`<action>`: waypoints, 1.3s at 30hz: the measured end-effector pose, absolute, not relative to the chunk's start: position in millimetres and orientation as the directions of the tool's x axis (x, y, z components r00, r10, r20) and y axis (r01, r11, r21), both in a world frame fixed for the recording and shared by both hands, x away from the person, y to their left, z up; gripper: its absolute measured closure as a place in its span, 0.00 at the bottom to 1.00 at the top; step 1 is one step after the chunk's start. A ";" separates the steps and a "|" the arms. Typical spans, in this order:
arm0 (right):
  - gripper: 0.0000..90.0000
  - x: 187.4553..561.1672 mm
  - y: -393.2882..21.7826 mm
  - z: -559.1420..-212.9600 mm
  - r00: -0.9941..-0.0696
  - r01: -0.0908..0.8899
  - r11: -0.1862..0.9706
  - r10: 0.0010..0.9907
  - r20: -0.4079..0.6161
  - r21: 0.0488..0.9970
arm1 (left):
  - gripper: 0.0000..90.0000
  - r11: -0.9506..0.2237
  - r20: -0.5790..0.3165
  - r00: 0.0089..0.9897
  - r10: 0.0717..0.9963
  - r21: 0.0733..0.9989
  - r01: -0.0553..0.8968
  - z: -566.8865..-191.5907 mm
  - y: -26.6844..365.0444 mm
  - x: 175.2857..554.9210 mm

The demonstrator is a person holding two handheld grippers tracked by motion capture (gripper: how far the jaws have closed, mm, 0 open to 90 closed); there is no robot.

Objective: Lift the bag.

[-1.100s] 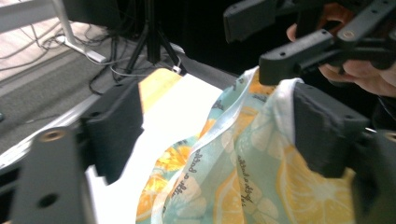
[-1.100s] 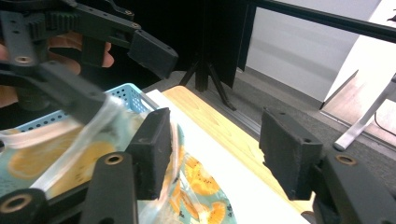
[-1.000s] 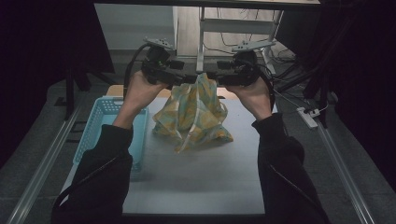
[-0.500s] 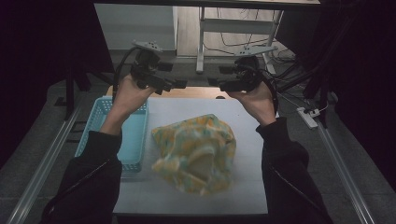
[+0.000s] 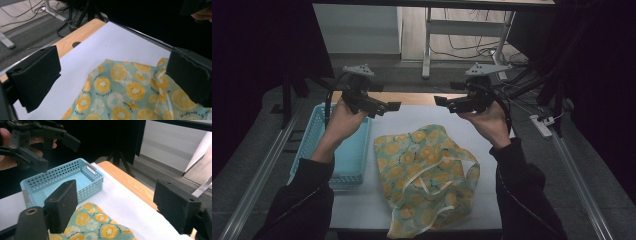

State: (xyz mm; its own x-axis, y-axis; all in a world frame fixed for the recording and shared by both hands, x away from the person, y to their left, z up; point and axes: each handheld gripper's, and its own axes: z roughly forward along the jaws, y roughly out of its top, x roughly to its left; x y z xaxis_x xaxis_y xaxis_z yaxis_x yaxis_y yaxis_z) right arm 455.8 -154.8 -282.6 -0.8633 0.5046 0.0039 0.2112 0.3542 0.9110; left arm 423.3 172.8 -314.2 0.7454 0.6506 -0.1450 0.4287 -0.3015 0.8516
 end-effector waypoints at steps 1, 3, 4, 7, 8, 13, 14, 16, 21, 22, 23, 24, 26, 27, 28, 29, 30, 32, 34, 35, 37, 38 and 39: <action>0.21 454.7 -155.7 -284.3 -0.863 0.212 0.350 0.505 0.007 0.913 | 0.00 -0.303 -0.145 0.745 0.651 0.851 0.430 -316.8 173.7 421.7; 0.20 452.6 -158.0 -287.4 -0.862 0.216 0.345 0.506 0.012 0.913 | 0.00 -0.300 -0.146 0.745 0.651 0.852 0.429 -321.9 175.5 417.9; 0.20 451.3 -158.7 -289.3 -0.859 0.215 0.342 0.512 0.011 0.915 | 0.00 -0.302 -0.142 0.743 0.654 0.851 0.429 -324.2 176.0 415.8; 0.18 448.0 -161.4 -295.1 -0.854 0.217 0.350 0.520 0.004 0.911 | 0.00 -0.300 -0.141 0.746 0.651 0.855 0.424 -330.6 177.6 409.4; 0.17 446.9 -162.7 -297.0 -0.854 0.218 0.350 0.520 0.005 0.911 | 0.00 -0.303 -0.137 0.745 0.653 0.855 0.422 -332.5 177.7 407.1; 0.13 441.9 -169.6 -308.6 -0.850 0.230 0.347 0.527 0.014 0.909 | 0.00 -0.314 -0.127 0.754 0.645 0.855 0.412 -343.0 178.2 395.7; 0.12 441.2 -171.4 -310.9 -0.848 0.234 0.347 0.530 0.016 0.908 | 0.00 -0.315 -0.127 0.757 0.641 0.856 0.410 -345.3 178.5 393.7; 0.11 439.3 -175.3 -316.3 -0.846 0.242 0.342 0.533 0.025 0.908 | 0.00 -0.318 -0.126 0.760 0.638 0.855 0.409 -350.1 179.0 389.9; 0.06 435.1 -184.2 -326.9 -0.837 0.257 0.340 0.546 0.032 0.905 | 0.00 -0.322 -0.134 0.770 0.624 0.854 0.410 -363.0 181.5 381.1; 0.06 433.8 -186.0 -329.1 -0.835 0.258 0.339 0.549 0.033 0.905 | 0.00 -0.324 -0.134 0.770 0.624 0.852 0.411 -365.5 181.9 379.2; 0.05 432.7 -188.0 -331.1 -0.834 0.261 0.339 0.551 0.034 0.904 | 0.00 -0.326 -0.134 0.770 0.623 0.851 0.412 -368.0 182.4 377.4; 0.05 431.6 -189.9 -333.2 -0.833 0.265 0.337 0.552 0.038 0.904 | 0.00 -0.327 -0.135 0.771 0.623 0.850 0.413 -370.5 183.0 375.7; 0.03 429.1 -193.9 -338.4 -0.830 0.275 0.336 0.556 0.046 0.901 | 0.00 -0.336 -0.135 0.769 0.625 0.842 0.422 -375.2 184.2 372.4; 0.03 428.4 -195.3 -340.3 -0.829 0.276 0.337 0.558 0.045 0.900 | 0.00 -0.340 -0.130 0.766 0.629 0.840 0.423 -377.5 184.9 370.5; 0.03 427.5 -197.3 -342.7 -0.827 0.276 0.338 0.561 0.043 0.900 | 0.00 -0.339 -0.131 0.765 0.631 0.840 0.424 -379.9 185.7 368.7; 0.03 426.5 -199.1 -345.0 -0.824 0.279 0.336 0.565 0.045 0.899 | 0.00 -0.337 -0.136 0.764 0.631 0.839 0.428 -382.2 186.8 366.9; 0.03 425.9 -201.1 -347.4 -0.823 0.280 0.336 0.566 0.045 0.899 | 0.00 -0.333 -0.139 0.763 0.631 0.840 0.428 -384.4 188.0 365.1; 0.03 423.9 -204.9 -352.0 -0.819 0.286 0.332 0.572 0.049 0.899 | 0.00 -0.324 -0.146 0.760 0.634 0.842 0.432 -388.7 190.5 361.3; 0.02 421.7 -208.5 -356.2 -0.814 0.289 0.330 0.578 0.049 0.899 | 0.00 -0.316 -0.149 0.757 0.637 0.845 0.432 -392.7 193.0 357.6; 0.02 420.4 -210.3 -358.1 -0.812 0.290 0.327 0.581 0.050 0.899 | 0.00 -0.311 -0.153 0.755 0.637 0.846 0.434 -394.6 194.2 355.8; 0.02 417.6 -213.6 -361.6 -0.810 0.291 0.327 0.584 0.049 0.899 | 0.00 -0.306 -0.156 0.753 0.639 0.847 0.435 -398.4 195.9 352.2; 0.02 416.0 -215.1 -363.2 -0.809 0.289 0.327 0.586 0.047 0.900 | 0.00 -0.307 -0.155 0.753 0.640 0.847 0.434 -400.0 196.6 350.3; 0.02 414.4 -216.7 -364.8 -0.807 0.289 0.325 0.589 0.046 0.901 | 0.00 -0.308 -0.153 0.752 0.641 0.847 0.434 -401.7 197.3 348.3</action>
State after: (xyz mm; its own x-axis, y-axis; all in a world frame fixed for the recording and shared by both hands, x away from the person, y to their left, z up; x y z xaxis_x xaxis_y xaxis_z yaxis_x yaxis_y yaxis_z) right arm 414.4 -216.7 -364.8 -0.8070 0.5887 0.0460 0.2885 0.3251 0.9006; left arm 348.3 197.3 -401.7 0.7523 0.6408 -0.1528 0.4340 -0.3075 0.8468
